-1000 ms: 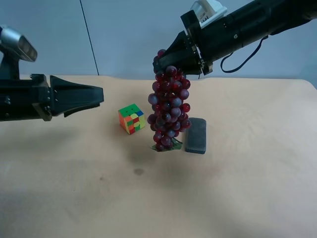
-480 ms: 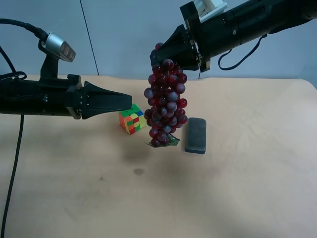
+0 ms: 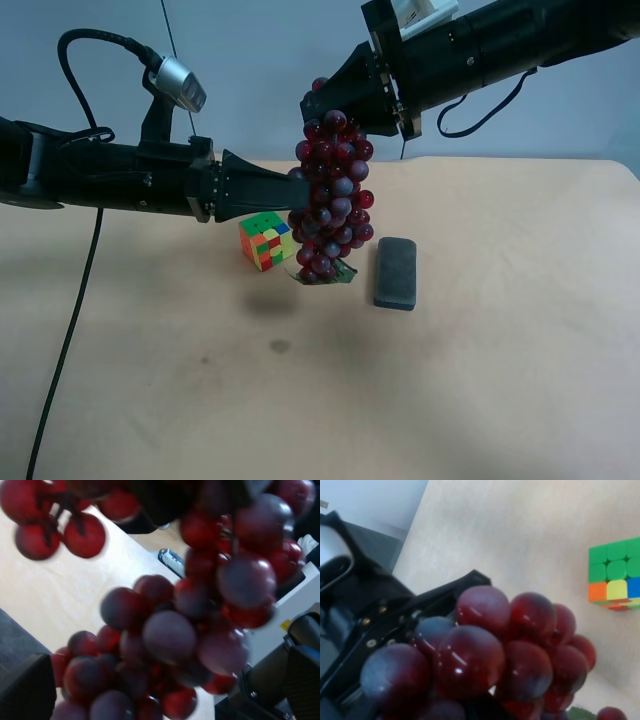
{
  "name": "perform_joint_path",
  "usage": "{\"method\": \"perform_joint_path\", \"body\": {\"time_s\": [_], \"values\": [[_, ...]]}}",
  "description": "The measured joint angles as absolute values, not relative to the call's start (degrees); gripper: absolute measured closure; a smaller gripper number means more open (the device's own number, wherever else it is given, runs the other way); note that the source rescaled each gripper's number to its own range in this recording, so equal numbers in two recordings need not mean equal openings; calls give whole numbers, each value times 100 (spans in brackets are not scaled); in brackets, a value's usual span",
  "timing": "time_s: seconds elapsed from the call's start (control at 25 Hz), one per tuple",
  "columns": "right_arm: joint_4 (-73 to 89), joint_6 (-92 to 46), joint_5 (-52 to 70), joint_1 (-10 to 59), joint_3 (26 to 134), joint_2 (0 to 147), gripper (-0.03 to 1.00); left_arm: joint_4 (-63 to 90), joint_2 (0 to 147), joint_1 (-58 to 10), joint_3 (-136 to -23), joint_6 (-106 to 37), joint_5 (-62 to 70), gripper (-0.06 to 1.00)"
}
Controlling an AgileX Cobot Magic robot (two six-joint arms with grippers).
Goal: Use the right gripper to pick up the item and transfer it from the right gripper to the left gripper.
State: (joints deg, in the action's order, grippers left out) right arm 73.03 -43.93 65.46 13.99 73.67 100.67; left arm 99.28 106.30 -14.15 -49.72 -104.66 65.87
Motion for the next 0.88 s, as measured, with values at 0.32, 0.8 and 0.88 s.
{"method": "perform_joint_path", "body": {"time_s": [0.32, 0.8, 0.88], "values": [[7346, -4397, 6329, 1399, 7367, 10067, 96, 9929, 10940, -1571, -5399, -10356, 6565, 8], [7281, -4542, 5887, 1399, 7367, 10067, 96, 9924, 11027, -1947, -5682, -10333, 6378, 8], [7281, -4548, 5822, 1399, 7367, 10067, 96, 9924, 11027, -1947, -5719, -10333, 6418, 8]]}}
